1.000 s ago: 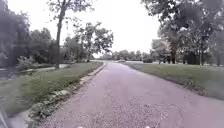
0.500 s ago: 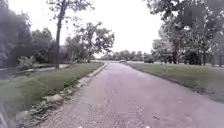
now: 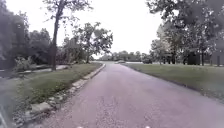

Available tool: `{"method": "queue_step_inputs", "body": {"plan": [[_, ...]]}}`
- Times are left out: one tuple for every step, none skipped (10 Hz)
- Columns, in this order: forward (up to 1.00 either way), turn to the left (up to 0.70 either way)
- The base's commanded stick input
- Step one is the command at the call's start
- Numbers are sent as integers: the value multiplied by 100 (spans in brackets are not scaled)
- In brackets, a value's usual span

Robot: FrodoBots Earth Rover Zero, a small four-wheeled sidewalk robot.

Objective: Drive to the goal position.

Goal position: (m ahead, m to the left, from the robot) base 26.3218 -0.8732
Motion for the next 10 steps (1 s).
{"method": "queue_step_inputs", "body": {"plan": [[70, 0], [70, 0], [70, 0], [70, 0], [70, 0], [70, 0], [70, 0], [70, 0], [70, 0], [70, 0]]}}
